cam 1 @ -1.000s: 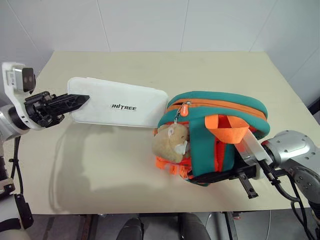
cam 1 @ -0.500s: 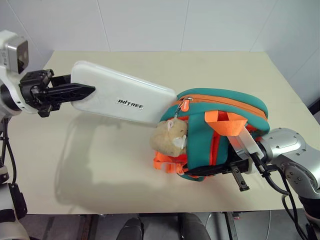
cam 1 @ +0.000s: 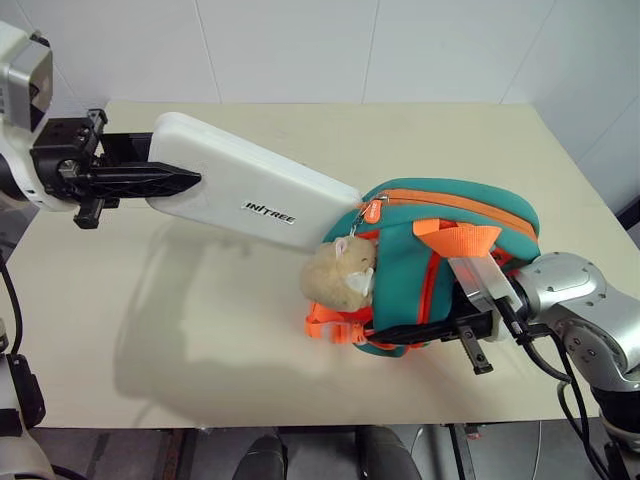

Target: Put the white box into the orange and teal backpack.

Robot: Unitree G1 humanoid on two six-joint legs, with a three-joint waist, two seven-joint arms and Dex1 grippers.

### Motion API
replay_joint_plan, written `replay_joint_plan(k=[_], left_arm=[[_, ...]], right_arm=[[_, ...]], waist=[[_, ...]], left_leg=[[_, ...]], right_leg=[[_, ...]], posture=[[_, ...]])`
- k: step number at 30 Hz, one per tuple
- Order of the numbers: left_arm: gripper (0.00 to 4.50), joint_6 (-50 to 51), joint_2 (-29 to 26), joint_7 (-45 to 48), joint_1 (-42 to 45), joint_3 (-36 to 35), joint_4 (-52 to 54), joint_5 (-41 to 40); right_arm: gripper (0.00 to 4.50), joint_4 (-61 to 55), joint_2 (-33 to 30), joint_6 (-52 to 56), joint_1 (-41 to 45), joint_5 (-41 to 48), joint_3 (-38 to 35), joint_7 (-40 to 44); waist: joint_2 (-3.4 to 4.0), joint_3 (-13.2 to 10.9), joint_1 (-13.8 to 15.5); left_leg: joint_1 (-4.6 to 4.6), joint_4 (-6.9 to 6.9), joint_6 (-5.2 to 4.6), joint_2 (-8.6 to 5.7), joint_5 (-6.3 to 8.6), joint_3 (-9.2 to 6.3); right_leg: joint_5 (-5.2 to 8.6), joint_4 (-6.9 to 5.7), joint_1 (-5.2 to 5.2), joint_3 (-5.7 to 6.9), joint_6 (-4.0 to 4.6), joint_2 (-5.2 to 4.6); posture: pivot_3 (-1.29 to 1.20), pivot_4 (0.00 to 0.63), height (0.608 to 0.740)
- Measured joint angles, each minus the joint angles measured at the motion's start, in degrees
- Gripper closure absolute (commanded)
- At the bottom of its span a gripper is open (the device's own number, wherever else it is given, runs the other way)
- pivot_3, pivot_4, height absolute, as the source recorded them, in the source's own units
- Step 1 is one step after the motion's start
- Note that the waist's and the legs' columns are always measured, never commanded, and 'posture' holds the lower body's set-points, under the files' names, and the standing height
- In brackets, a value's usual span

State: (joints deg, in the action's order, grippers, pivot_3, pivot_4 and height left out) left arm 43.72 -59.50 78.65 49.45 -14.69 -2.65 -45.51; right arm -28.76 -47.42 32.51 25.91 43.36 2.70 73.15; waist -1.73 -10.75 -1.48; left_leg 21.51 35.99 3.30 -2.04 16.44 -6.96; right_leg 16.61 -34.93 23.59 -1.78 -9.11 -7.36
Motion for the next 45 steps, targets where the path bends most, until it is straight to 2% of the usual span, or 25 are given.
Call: replay_joint_plan(k=[18, 27, 37, 45], left_arm=[[3.18, 5.24, -4.91, -2.66, -0.25, -5.07, 4.16, -4.10], [3.18, 0.63, -4.24, -1.37, -0.94, 0.05, 4.14, -1.00], [3.19, -5.04, 5.10, -0.50, 6.50, 8.38, 0.20, 4.77], [3.19, -6.19, 12.16, 0.10, 8.82, 11.86, -0.60, 7.43]], right_arm=[[3.96, 3.45, 1.41, -1.16, 2.09, -2.07, 2.06, 1.31], [3.96, 4.06, 2.28, -1.24, 2.24, -3.01, 2.07, 1.46], [3.96, 4.15, 3.03, -1.28, 2.31, -3.97, 2.09, 1.18], [3.96, 4.22, 3.79, -1.39, 2.34, -4.57, 2.13, 1.08]], waist=[[0.00, 0.00, -0.15], [0.00, 0.00, -0.08], [-0.01, 0.00, 0.01], [-0.01, 0.00, 0.02]], left_leg=[[-0.02, 0.06, -0.08, 0.04, 0.05, 0.00], [-0.06, 0.10, -0.08, 0.05, 0.04, -0.01], [-0.05, 0.12, 0.01, 0.03, -0.01, -0.01], [-0.01, 0.13, 0.06, 0.02, -0.03, -0.01]], right_leg=[[0.00, -0.09, 0.00, -0.02, 0.00, 0.06], [0.00, -0.07, -0.03, -0.02, 0.00, 0.08], [-0.02, -0.18, -0.06, -0.02, -0.02, 0.08], [-0.03, -0.14, -0.07, -0.02, -0.05, 0.07]], posture=[[0.00, 0.150, 0.740], [0.00, 0.150, 0.740], [0.00, 0.150, 0.740], [0.00, 0.150, 0.740]])
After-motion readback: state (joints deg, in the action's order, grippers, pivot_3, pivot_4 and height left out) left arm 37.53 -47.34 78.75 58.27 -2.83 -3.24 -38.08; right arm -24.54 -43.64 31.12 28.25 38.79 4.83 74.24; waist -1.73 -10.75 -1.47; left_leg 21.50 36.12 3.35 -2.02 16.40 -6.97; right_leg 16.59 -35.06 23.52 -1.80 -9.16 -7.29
